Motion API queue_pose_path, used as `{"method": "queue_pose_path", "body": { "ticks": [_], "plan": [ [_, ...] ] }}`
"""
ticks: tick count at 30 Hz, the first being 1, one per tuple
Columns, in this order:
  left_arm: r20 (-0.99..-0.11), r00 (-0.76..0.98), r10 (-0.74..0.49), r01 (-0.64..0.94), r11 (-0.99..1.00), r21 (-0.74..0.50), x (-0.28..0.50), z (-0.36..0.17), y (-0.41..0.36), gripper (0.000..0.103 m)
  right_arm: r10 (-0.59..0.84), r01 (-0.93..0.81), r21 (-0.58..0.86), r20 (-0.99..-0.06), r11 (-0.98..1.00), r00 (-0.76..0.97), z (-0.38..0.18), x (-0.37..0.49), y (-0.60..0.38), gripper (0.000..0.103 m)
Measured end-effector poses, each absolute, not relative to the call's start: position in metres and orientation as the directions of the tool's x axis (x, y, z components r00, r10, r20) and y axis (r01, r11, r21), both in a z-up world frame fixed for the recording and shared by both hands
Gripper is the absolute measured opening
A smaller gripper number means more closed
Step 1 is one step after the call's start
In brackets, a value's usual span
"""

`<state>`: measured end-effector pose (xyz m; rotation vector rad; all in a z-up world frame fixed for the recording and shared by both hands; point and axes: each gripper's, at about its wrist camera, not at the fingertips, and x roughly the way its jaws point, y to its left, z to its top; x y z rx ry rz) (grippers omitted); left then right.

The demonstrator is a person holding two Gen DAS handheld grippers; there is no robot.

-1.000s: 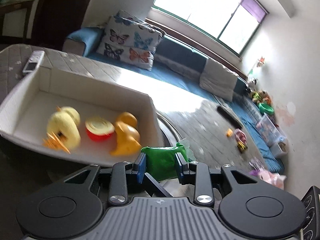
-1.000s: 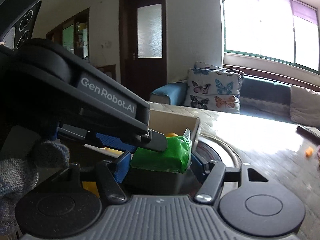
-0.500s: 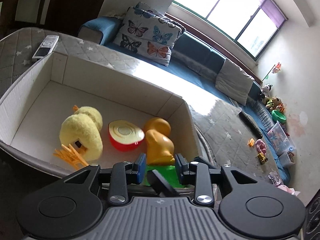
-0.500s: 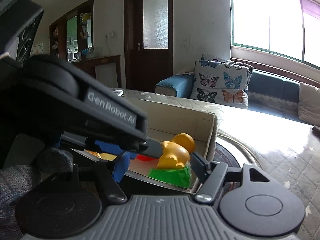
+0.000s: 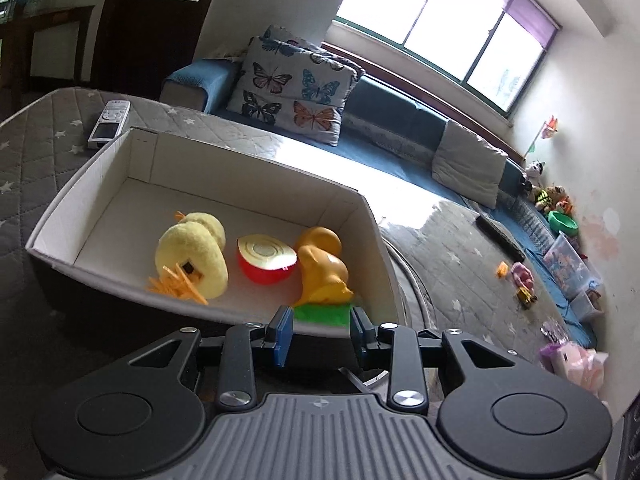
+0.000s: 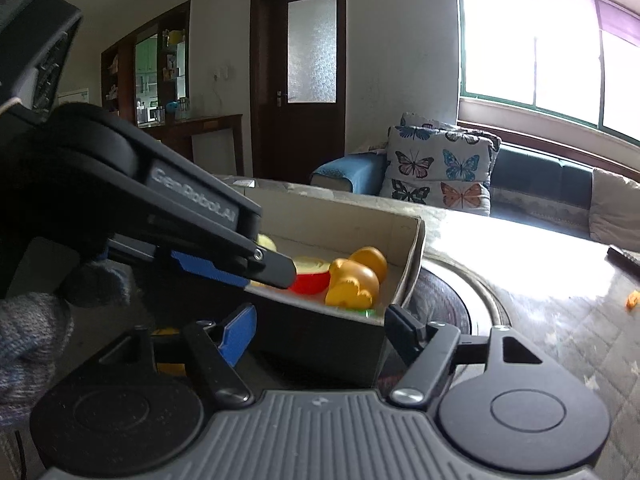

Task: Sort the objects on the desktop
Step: 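Withdraw both grippers from the box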

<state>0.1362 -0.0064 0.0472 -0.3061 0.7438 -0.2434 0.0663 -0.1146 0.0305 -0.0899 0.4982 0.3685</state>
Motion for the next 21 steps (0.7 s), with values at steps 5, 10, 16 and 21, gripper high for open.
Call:
{"method": "queue_pose_path", "body": {
  "ticks": [5,10,16,21],
  "plan": [
    [-0.635,0.71,-0.304,0.114,0.94,-0.322,0.115,0.045,-0.008,0.033,0.332,-0.366,0.032,-0.499,0.93,0.8,0.026,0.049,-0.116,0.077],
    [-0.651,0.702,-0.29,0.097,0.944,-0.315,0.099,0.039,-0.003,0.033,0.342,-0.376,0.039,-0.507,0.926,0.791,0.025,0.035,-0.113,0.079],
    [-0.669,0.701,-0.248,0.064,0.956,-0.287,0.083,0.032,0.006,0.033,0.355,-0.391,0.045,-0.522,0.919,0.775,0.021,0.027,-0.104,0.08],
    [-0.677,0.708,-0.199,0.035,0.968,-0.248,0.071,0.028,0.014,0.033,0.366,-0.411,0.037,-0.532,0.911,0.764,0.018,0.019,-0.095,0.08]
  ]
}}
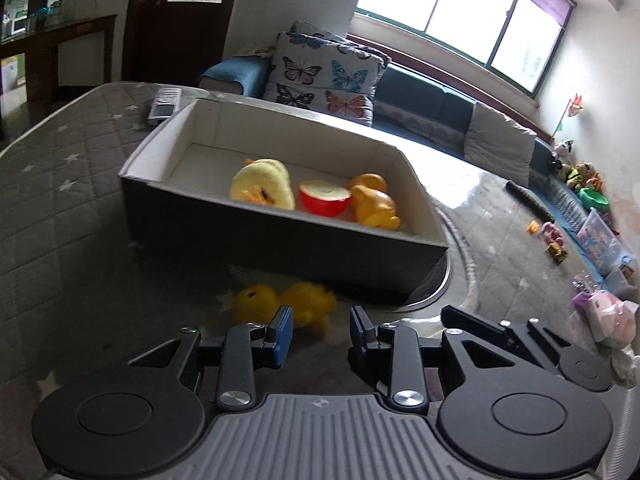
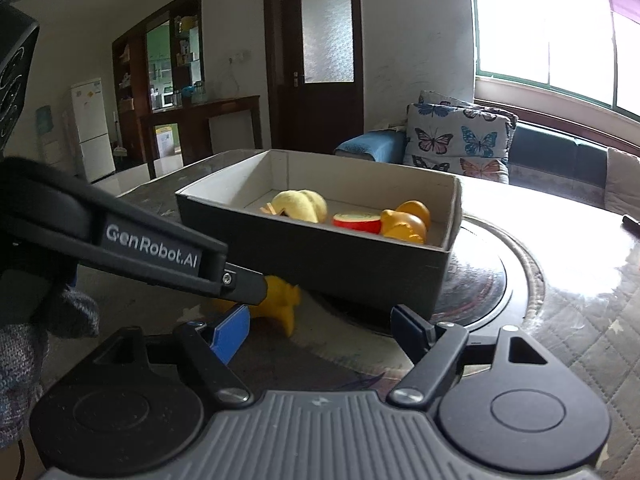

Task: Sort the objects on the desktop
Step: 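Withdraw both grippers from the box, then move both grippers down to the yellow rubber duck on the table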

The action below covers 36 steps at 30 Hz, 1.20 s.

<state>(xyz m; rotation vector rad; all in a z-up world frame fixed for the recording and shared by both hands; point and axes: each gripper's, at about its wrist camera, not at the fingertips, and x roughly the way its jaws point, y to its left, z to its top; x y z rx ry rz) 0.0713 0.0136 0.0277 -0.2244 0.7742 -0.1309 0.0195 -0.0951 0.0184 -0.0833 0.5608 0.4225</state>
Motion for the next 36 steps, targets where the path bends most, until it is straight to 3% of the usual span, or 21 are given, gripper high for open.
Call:
{"method": "queue_pose_path", "body": {
  "ticks": [13,36],
  "plan": [
    [-0.683,0.719,-0.128,-0.045,0.972,-0.23,0.053,0.023,0.043,0.033,0.392,-0.463,0.007,-0.542,0.887,0.743,0.019,0.012,-0.071,0.08],
    [-0.701,0.704,-0.115,-0.103,0.96,-0.261,0.06,0.013,0.071,0.033,0.414,-0.502,0.012,-0.582,0.865,0.7,0.002,0.031,-0.055,0.08]
  ]
}}
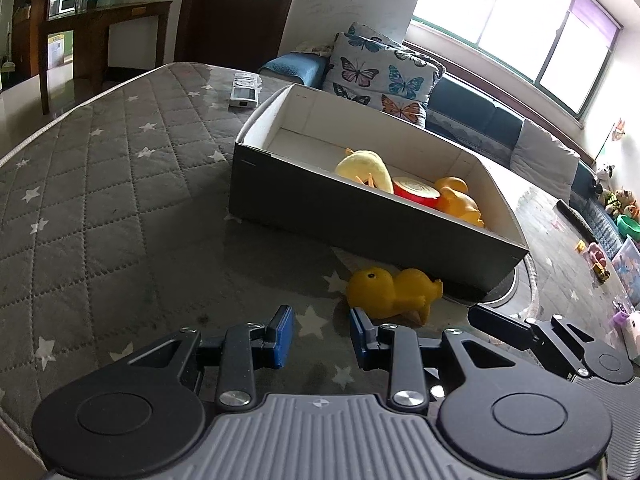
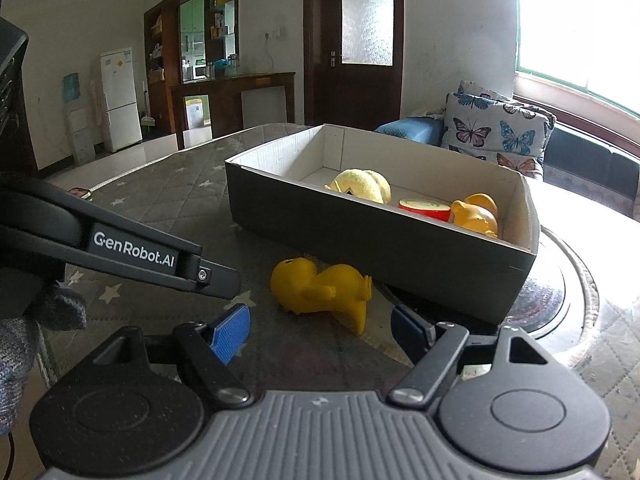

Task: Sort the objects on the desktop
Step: 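Move both grippers down to the yellow rubber duck on the table, then close both grippers on the yellow rubber duck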

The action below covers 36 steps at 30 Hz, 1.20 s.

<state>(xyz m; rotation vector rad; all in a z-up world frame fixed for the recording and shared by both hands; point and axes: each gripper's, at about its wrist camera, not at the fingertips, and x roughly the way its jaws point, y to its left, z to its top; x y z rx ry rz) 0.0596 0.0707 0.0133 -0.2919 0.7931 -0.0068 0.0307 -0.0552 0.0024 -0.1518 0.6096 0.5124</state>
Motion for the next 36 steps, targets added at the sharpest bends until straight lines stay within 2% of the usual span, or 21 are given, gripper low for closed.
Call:
{"method": "queue_pose_path", "body": {
  "ticks": [17,20,22,25,36],
  "plan": [
    [-0.7,0.678,-0.225,-0.053,0.934,-0.352,0.099,0.008,0.067,0.034,0.425,-0.515,0.037,-0.616,0.856,0.663,-0.014,0.061,-0.044,0.077],
    [-0.699,0.673,-0.241,-0.052,0.928,-0.369,0.105,0.005,0.068,0.034,0.426,-0.517,0.041,-0.624,0.855,0.655,-0.017,0.064,-0.041,0.074],
    [-0.696,0.675,-0.244,-0.053,0.925,-0.376,0.107,0.005,0.069,0.034,0.429,-0.521,0.045,-0.629,0.853,0.648,-0.018,0.066,-0.04,0.068],
    [-0.694,0.674,-0.255,-0.055,0.919,-0.391,0.11,0.005,0.072,0.034,0.429,-0.52,0.047,-0.632,0.853,0.646,-0.02,0.068,-0.039,0.066],
    [-0.658,0.688,-0.305,-0.072,0.874,-0.48,0.109,0.003,0.086,0.035,0.43,-0.523,0.045,-0.631,0.851,0.646,-0.02,0.068,-0.039,0.066]
  ]
}}
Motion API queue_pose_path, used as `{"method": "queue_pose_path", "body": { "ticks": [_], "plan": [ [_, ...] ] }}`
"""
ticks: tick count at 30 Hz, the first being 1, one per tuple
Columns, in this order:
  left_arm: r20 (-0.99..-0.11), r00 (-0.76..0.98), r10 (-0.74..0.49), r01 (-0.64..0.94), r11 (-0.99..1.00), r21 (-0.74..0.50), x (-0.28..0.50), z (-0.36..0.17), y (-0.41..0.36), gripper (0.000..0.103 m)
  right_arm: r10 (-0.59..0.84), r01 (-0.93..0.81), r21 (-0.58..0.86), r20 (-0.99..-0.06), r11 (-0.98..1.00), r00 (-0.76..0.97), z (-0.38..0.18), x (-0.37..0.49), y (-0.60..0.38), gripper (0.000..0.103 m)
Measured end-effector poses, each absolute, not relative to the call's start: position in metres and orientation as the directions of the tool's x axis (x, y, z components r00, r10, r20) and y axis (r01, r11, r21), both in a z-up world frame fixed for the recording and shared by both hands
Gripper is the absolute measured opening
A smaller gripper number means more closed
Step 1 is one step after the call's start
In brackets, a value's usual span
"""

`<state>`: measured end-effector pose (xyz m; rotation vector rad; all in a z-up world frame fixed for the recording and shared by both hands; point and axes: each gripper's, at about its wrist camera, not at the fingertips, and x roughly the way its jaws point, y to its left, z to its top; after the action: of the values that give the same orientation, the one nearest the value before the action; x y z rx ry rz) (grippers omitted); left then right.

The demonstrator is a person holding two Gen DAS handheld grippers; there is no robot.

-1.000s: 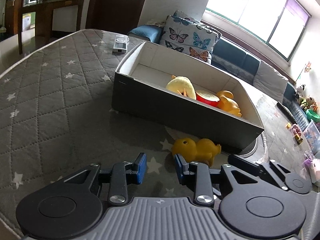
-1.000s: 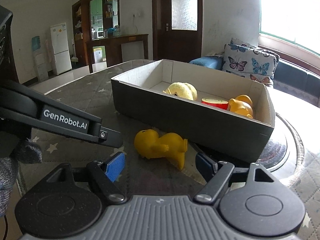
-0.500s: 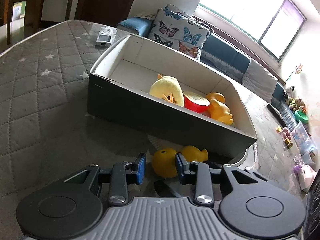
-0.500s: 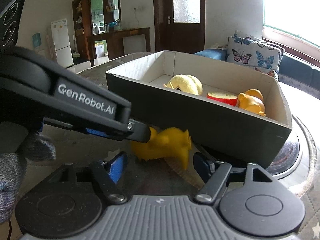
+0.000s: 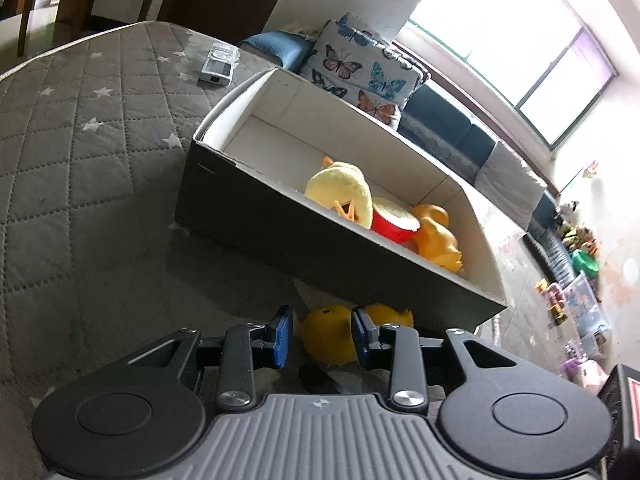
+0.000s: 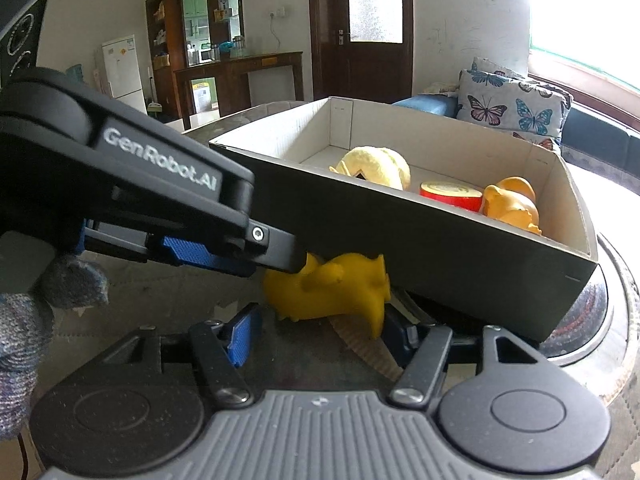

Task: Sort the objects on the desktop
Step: 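Close both grippers on the yellow rubber duck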

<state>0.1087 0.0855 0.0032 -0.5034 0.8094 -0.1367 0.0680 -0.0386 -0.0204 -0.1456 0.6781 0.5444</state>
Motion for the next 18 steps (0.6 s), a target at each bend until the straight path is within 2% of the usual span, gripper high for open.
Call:
{"method": "queue_pose_path", "body": {
  "ticks": [18],
  "plan": [
    [-0.652,0.66,-0.373,-0.099,0.817,-0.568,0.115,-0.012,0.093,0.038,0.422,-0.509,0.048,-0.627,0.86,0.655,-0.02,0.07,-0.038,0.063]
  ]
}}
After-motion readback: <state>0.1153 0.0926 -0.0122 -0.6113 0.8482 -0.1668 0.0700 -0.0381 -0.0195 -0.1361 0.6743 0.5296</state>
